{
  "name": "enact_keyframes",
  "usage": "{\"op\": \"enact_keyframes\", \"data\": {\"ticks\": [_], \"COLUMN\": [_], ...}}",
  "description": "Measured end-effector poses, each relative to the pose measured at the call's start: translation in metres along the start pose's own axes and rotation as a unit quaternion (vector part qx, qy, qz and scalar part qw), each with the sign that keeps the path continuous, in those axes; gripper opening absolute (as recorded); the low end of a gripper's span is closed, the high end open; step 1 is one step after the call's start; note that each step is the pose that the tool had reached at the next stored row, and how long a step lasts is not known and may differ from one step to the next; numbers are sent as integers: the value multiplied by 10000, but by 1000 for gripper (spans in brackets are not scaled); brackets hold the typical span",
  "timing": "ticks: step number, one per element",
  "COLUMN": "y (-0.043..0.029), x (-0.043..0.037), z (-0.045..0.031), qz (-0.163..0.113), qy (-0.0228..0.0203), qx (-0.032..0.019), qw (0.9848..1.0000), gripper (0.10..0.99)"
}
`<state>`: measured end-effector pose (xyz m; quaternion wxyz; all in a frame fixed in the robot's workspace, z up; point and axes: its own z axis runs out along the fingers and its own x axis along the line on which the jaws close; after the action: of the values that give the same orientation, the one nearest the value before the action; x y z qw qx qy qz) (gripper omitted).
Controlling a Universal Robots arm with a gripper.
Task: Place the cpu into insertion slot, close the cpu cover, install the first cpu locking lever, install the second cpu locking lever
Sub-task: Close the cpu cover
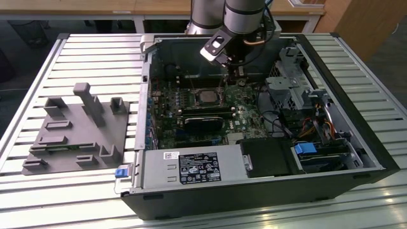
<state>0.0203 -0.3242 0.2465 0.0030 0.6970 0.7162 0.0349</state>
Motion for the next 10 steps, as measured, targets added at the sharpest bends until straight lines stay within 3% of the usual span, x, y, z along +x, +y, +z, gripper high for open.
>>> {"op": "enact_keyframes", "data": {"ticks": [10], "y": [-46], "x": [1], "z": [-2], "qz": [0], "qy": [0], "qx": [0], "qw": [10000], "gripper": [122]}}
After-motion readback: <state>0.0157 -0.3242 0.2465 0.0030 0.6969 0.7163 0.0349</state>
